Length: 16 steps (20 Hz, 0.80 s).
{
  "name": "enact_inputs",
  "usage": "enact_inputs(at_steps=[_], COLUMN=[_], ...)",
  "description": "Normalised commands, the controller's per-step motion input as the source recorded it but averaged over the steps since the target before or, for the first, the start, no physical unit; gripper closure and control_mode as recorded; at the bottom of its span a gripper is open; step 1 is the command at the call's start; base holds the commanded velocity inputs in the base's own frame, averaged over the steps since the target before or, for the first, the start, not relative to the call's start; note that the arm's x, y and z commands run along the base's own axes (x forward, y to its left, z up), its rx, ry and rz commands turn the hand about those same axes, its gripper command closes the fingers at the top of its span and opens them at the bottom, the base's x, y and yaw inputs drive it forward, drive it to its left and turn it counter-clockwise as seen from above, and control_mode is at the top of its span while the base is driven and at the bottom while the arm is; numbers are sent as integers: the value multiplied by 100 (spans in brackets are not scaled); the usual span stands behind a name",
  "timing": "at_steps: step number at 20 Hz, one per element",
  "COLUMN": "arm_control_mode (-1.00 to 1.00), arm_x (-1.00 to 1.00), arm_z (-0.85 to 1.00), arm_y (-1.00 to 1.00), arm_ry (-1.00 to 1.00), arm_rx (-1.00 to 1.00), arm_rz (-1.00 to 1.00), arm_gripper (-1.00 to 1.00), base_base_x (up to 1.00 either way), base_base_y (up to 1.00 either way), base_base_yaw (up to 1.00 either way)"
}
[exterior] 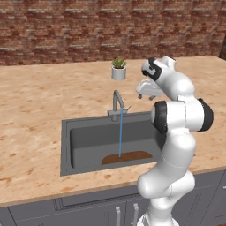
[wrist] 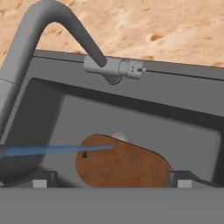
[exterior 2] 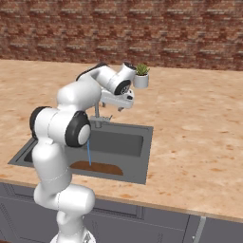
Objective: Turn on the sink faucet with hot water and rinse the cutting board for ten seconds, then turn off the faucet. Push the cutting board to reach the water if necessary.
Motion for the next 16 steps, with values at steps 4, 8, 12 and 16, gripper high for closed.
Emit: enact_inputs(at_steps=[4, 8, 12, 16], arm_control_mode=[-100, -100, -100, -100], arm_x=[39, 40, 33, 34], arm_z=[-20, -19, -18, -13], arm_y=[-13, -13, -13, -15], arm_ry=[0, 0, 0, 0], arm_rx=[0, 0, 0, 0], arm_rz=[0, 0, 0, 0], arm_gripper=[-100, -100, -100, -100], base_base_x=[0, 0, 0, 0], base_base_y=[0, 0, 0, 0], base_base_yaw=[0, 0, 0, 0])
